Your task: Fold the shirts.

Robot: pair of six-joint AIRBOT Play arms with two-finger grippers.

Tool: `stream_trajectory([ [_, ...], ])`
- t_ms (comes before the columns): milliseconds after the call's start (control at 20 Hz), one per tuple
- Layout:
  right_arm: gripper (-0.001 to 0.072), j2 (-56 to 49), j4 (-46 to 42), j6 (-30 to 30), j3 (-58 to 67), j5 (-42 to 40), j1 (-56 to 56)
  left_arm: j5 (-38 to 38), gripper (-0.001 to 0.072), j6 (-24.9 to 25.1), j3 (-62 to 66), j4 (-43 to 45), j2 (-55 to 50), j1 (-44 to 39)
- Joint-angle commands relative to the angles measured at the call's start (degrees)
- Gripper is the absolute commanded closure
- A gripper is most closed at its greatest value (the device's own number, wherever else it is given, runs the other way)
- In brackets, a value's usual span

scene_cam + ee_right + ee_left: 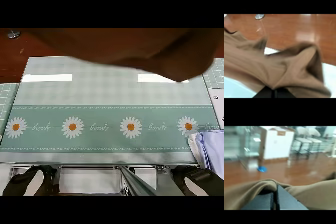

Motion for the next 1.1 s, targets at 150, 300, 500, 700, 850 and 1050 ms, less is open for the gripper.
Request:
stream_trajectory([
  [150,0.0687,6.86,-1.49,0.31,-2.14,17.51,1.01,-24.37,0.0691,-9.44,0.09,13.07,7.39,0.85],
  [300,0.0687,9.53,-1.25,0.90,-16.09,16.00,1.01,-28.61,0.0691,-12.79,-11.82,14.84,9.09,0.85],
  [500,0.0687,10.86,-1.88,0.87,-41.48,4.07,1.01,-26.99,0.0691,-11.63,-35.87,14.64,9.66,0.85],
  [700,0.0687,4.68,-12.68,9.20,-56.83,-17.09,0.13,-8.00,0.0691,-8.33,-55.19,12.20,5.35,0.83],
  [850,0.0687,-6.51,-11.91,10.25,-54.75,-24.98,-5.31,4.46,0.0691,-5.53,-57.99,9.20,-3.91,-2.27],
  [1050,0.0687,-21.57,-1.81,5.64,-44.39,-26.58,-11.04,19.04,0.0691,-5.42,-52.26,8.59,-19.37,-11.06],
])
